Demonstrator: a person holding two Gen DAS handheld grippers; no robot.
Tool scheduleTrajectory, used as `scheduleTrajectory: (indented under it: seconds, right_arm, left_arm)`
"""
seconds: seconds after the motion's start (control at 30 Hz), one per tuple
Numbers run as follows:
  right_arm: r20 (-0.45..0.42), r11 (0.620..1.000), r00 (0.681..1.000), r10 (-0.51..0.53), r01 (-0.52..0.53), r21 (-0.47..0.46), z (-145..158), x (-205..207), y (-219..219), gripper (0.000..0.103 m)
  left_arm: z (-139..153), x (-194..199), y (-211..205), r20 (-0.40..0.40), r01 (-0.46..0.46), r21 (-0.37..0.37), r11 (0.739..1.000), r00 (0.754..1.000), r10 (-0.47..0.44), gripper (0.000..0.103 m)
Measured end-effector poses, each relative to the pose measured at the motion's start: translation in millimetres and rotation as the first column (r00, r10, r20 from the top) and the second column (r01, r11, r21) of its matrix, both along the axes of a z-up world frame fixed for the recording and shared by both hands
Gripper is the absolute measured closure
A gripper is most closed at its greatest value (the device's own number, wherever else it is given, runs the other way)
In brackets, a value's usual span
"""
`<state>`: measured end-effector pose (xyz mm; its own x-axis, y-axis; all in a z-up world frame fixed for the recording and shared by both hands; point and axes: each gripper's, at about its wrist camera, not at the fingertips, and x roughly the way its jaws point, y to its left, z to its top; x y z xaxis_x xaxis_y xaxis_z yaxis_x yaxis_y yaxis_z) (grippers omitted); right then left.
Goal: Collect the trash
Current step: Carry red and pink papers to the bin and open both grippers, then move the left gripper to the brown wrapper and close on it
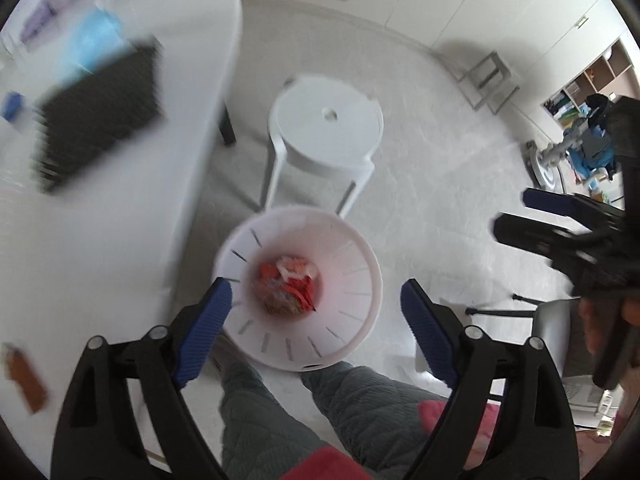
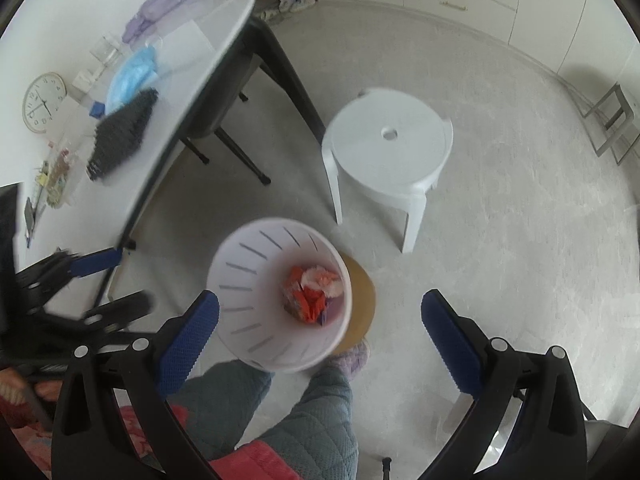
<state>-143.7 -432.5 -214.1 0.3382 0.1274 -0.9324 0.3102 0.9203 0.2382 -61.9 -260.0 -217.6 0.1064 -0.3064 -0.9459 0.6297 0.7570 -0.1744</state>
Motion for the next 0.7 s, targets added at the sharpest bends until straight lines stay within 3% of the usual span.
scheduleTrajectory:
  seconds: [0.1, 0.2, 0.33, 0.5, 0.7]
  right_arm:
    - [0.073, 1.000, 0.997, 0.018, -0.018, 0.006, 23, 15, 15, 0.003]
    - [0.143, 0.998, 0.988, 0.051, -0.054, 0.015, 44, 32, 39, 0.003]
    - [0.216, 0.988, 0.966, 0.143, -0.151, 0.020, 67, 61, 80, 0.003]
    - [0.248, 0.960, 0.930, 0.271, -0.280, 0.000, 78, 88, 134, 0.003]
    - [0.234, 0.924, 0.896, 0.379, -0.380, -0.041, 77, 97, 176, 0.003]
  left_arm:
    - [48, 1, 32, 0.111, -0.032, -0.012, 0.999, 0.993, 0.033, 0.010]
    - [86, 8, 76, 0.192, -0.124, -0.018, 0.992, 0.973, 0.126, 0.008]
    - [112, 16, 150, 0.254, -0.314, -0.003, 0.949, 0.918, 0.304, 0.008]
    - [95, 29, 229, 0.222, -0.517, 0.012, 0.856, 0.836, 0.501, 0.008]
    - [55, 44, 268, 0.115, -0.617, 0.024, 0.786, 0.783, 0.611, 0.008]
